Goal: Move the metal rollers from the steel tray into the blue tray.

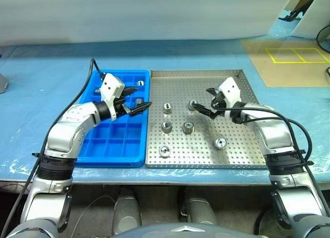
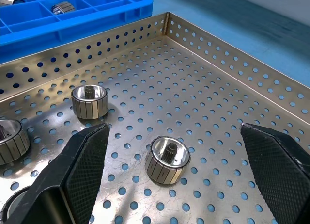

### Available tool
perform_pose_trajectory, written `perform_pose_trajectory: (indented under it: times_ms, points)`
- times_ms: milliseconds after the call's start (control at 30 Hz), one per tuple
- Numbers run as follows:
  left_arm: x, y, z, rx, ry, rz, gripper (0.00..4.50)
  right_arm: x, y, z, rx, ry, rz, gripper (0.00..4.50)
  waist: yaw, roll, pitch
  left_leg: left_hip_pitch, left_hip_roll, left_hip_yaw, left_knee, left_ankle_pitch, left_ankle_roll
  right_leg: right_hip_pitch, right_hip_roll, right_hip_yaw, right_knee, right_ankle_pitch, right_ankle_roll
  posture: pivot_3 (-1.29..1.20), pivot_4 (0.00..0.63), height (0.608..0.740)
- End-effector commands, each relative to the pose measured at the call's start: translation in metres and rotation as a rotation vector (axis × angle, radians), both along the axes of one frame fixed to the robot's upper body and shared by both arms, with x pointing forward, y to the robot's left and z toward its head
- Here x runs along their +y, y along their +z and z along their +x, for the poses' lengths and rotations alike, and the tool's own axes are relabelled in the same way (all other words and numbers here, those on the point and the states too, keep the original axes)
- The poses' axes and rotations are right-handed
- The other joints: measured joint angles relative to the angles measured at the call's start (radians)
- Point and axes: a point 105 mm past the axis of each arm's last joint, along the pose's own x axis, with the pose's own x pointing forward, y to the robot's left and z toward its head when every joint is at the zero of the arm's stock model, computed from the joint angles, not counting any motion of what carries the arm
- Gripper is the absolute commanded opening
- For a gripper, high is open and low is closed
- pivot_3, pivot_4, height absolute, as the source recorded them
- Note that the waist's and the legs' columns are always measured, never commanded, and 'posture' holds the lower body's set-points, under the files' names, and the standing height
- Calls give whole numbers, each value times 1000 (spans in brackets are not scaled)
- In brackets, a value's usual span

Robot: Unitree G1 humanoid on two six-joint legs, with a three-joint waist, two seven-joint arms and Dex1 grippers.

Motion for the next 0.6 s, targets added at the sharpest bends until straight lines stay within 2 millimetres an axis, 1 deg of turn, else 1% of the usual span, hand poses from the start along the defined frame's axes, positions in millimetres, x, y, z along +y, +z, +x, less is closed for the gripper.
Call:
perform_pose_trajectory:
  times_ms: [33,467,533,600]
  points:
    - [2,9,-2,-39,0,3,4487,2,17,-1,-58,14,12,4500,0,0,0,0,0,0,0,0,0,0,0,0,0,0,0,-92,150,740]
    - [2,10,-3,-38,-3,4,4487,3,15,-1,-55,17,15,4500,0,0,0,0,0,0,0,0,0,0,0,0,0,0,0,-92,150,740]
    - [0,10,-3,-36,-12,1,4487,3,15,-2,-54,20,13,4500,0,0,0,0,0,0,0,0,0,0,0,0,0,0,0,-97,150,740]
    - [-7,9,-2,-39,-35,7,4487,3,15,-2,-54,23,11,4500,0,0,0,0,0,0,0,0,0,0,0,0,0,0,0,-98,150,740]
